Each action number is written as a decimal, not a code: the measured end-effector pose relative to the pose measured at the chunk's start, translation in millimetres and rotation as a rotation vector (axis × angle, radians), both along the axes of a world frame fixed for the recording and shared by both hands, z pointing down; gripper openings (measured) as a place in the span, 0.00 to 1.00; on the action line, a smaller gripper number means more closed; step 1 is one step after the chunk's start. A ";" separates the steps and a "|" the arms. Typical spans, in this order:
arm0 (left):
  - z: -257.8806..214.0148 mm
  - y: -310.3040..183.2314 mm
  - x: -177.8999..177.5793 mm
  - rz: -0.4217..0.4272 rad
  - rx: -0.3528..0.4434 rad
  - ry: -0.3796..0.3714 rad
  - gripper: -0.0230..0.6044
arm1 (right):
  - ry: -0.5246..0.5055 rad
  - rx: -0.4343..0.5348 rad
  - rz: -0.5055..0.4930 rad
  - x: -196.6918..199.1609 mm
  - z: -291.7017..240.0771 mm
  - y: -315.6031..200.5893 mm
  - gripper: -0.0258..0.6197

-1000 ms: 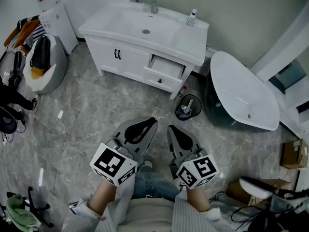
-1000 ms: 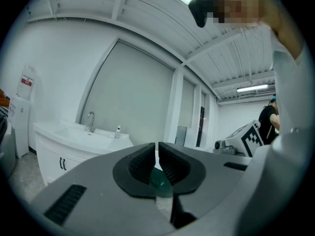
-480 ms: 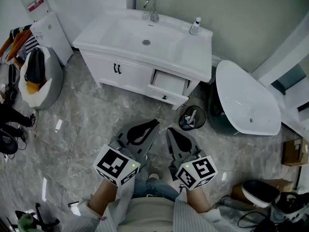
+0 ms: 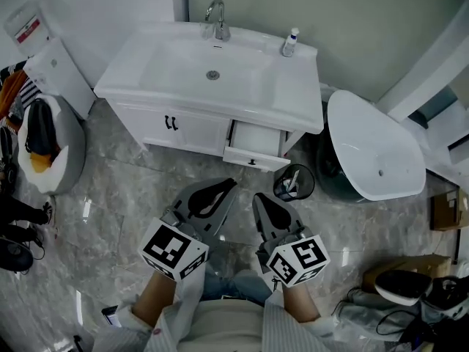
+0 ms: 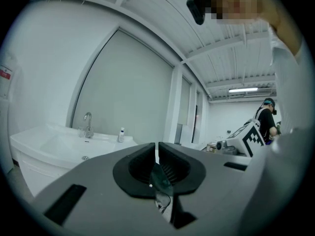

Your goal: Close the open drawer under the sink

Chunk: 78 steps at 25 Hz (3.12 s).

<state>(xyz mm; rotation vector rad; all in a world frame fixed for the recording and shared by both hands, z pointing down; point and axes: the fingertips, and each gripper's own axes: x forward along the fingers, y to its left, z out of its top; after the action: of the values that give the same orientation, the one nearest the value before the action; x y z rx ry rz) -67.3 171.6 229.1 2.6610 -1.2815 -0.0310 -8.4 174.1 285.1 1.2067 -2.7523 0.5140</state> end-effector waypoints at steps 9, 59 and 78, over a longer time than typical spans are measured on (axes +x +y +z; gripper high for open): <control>14.8 -21.7 -13.3 0.084 -0.032 -0.001 0.09 | 0.013 -0.029 0.109 -4.5 14.8 -17.1 0.05; 28.1 -253.4 74.6 0.137 -0.071 -0.032 0.09 | 0.029 -0.127 0.163 75.8 40.0 -250.3 0.06; 149.9 -252.4 77.2 0.117 -0.214 -0.078 0.09 | 0.070 -0.277 0.257 96.0 150.7 -243.5 0.06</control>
<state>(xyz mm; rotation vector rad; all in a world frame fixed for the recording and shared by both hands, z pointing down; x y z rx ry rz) 9.9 -80.8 379.0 2.5681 -1.0806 0.2163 87.6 -69.3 435.8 1.4776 -2.3801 0.8279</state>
